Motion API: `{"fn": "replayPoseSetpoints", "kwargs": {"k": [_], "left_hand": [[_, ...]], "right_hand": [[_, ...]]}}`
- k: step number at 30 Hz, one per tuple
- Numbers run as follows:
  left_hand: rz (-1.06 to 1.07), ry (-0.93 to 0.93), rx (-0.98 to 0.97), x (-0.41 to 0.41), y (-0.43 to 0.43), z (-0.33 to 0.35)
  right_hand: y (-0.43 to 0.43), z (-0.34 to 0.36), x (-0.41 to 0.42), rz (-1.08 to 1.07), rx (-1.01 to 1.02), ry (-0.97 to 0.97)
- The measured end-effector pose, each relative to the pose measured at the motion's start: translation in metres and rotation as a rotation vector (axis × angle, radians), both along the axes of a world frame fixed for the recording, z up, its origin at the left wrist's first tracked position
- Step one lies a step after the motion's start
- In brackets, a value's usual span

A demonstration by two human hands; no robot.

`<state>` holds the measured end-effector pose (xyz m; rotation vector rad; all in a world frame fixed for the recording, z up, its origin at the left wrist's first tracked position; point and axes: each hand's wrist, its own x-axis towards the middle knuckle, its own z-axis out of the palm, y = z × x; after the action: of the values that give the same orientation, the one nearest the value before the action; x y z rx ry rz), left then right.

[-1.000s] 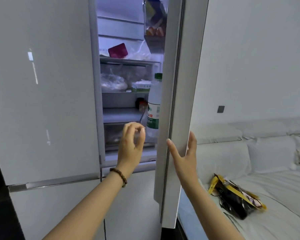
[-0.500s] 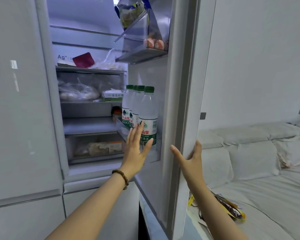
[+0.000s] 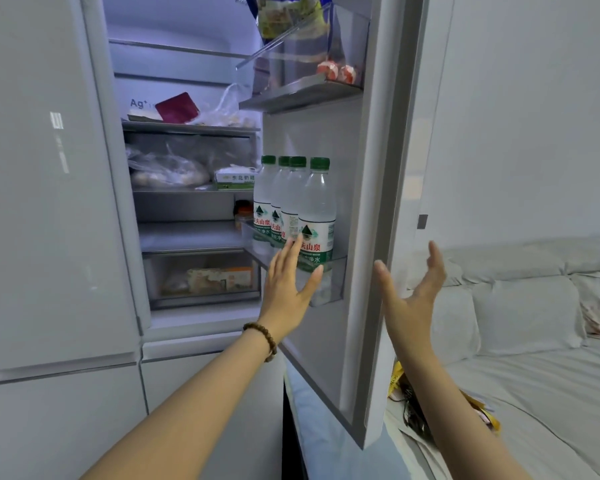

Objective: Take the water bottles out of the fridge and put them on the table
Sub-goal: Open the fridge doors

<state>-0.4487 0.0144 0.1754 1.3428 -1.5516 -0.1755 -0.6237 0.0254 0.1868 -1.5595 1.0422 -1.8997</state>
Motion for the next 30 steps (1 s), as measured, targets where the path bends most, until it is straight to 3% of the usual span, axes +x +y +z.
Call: {"fn": "replayPoseSetpoints", "kwargs": {"k": [4, 9, 12, 17, 23, 30], "left_hand": [[0.092, 0.012, 0.011, 0.053, 0.019, -0.018], [0.296, 0.051, 0.065, 0.144, 0.048, -0.033], [0.418, 0.051, 0.075, 0.206, 0.067, -0.044], [0.568, 0.057, 0.13, 0.319, 0.089, -0.078], [0.605, -0.02, 0.242, 0.451, 0.073, -0.131], [0.575, -0.33, 0.333, 0.552, 0.018, -0.195]], "right_hand": [[0.02, 0.029, 0.032, 0.081, -0.201, -0.017], [0.028, 0.034, 0.118, 0.363, -0.164, -0.003], [0.021, 0.008, 0.184, 0.505, -0.005, -0.059], [-0.005, -0.069, 0.302, 0.721, 0.47, -0.13], [-0.023, -0.173, 0.442, 0.865, 0.961, -0.344], [-0.047, -0.257, 0.558, 0.807, 1.133, -0.277]]}}
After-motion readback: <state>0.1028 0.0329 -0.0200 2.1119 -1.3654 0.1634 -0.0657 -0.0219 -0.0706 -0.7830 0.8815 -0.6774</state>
